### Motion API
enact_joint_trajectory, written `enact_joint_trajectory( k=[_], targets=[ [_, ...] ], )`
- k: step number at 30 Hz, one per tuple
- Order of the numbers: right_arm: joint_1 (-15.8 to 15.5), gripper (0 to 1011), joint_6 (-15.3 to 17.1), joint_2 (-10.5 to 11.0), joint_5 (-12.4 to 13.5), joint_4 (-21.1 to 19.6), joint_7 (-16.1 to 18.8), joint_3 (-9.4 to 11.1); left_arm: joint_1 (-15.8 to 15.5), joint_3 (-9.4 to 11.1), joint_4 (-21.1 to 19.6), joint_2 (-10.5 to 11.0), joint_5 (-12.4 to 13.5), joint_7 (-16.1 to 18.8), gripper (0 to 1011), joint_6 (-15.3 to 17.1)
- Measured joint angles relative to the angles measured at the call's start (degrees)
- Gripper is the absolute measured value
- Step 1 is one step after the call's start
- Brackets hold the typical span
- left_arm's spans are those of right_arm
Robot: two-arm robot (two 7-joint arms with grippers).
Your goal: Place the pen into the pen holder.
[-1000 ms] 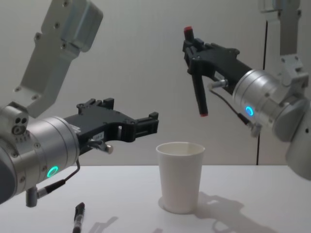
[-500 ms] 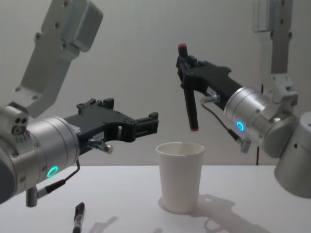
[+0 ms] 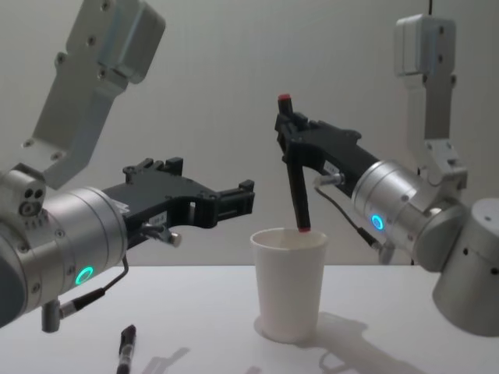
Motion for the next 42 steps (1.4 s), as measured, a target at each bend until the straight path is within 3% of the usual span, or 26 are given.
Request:
enact_joint_trajectory(
  k=[17, 25, 35, 42],
  targets=[
    [0.15, 176, 0.42, -0.44, -0.18, 2.37, 0.48, -0.53, 0.00, 0.00, 0.00, 0.00, 0.00, 0.00, 1004, 0.00],
    [0.17, 363, 0.46, -0.51, -0.39, 2.92, 0.51, -0.61, 0.00, 0.00, 0.00, 0.00, 0.00, 0.00, 1004, 0.00],
    [-0.32, 724, 0.74, -0.34, -0.90, 2.50, 0.15, -0.59, 0.00, 0.00, 0.00, 0.00, 0.00, 0.00, 1004, 0.00],
    [-1.00, 907, 1.26, -0.05, -1.38, 1.10, -0.28, -0.51, 0.00, 0.00, 0.00, 0.00, 0.00, 0.00, 1004, 0.00]
  ],
)
